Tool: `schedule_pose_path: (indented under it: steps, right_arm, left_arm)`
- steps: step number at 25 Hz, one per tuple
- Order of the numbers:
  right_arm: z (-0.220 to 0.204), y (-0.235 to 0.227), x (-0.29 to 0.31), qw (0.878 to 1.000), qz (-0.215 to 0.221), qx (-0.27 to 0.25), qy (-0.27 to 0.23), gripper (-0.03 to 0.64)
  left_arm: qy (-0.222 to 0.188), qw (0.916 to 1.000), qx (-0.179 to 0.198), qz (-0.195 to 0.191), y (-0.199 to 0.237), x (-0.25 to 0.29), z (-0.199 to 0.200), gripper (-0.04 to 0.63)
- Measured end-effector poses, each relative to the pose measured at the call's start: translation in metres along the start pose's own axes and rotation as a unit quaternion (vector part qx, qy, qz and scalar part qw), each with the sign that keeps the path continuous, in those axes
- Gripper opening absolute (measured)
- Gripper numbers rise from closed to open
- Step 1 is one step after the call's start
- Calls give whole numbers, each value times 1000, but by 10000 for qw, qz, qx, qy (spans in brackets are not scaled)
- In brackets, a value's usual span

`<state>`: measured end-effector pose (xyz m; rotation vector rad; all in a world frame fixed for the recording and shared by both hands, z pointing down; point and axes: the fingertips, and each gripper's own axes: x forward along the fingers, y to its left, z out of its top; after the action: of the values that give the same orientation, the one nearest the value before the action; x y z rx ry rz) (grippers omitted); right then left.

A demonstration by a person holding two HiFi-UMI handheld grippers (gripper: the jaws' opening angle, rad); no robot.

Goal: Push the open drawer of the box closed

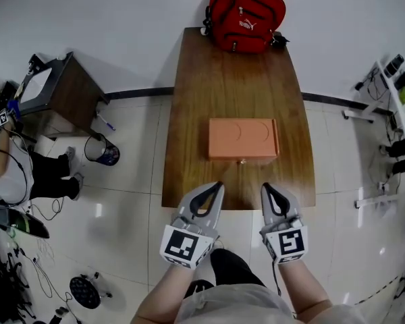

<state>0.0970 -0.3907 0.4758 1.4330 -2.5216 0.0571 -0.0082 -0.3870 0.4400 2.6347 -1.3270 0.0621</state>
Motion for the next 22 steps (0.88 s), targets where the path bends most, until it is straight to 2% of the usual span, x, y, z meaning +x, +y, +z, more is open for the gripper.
schedule_pose_path:
  steps: [5, 8, 11, 14, 18, 22]
  right_arm:
    - [23, 19, -52, 9994, -184, -33, -285, 2]
    - [25, 36, -84, 9992, -214, -102, -336, 2]
    - [21, 58, -116, 9992, -281, -27, -286, 2]
    - [10, 87, -152, 9991, -333, 241, -73, 2]
    - [13, 134, -207, 9985, -401, 26, -378, 2]
    - [17, 184, -260, 9980, -398, 306, -393, 2]
  left_arm:
    - [-271, 9996, 127, -21, -32, -44, 10, 5]
    - [-405, 9991, 98, 7, -51, -75, 14, 5]
    - [-484, 9985, 241, 83, -67, -115, 18, 5]
    - [-565, 9977, 332, 178, -83, -164, 18, 5]
    - [-720, 9961, 485, 139, -116, -232, 9, 5]
    - [-886, 9941, 623, 31, -152, -301, 2, 5]
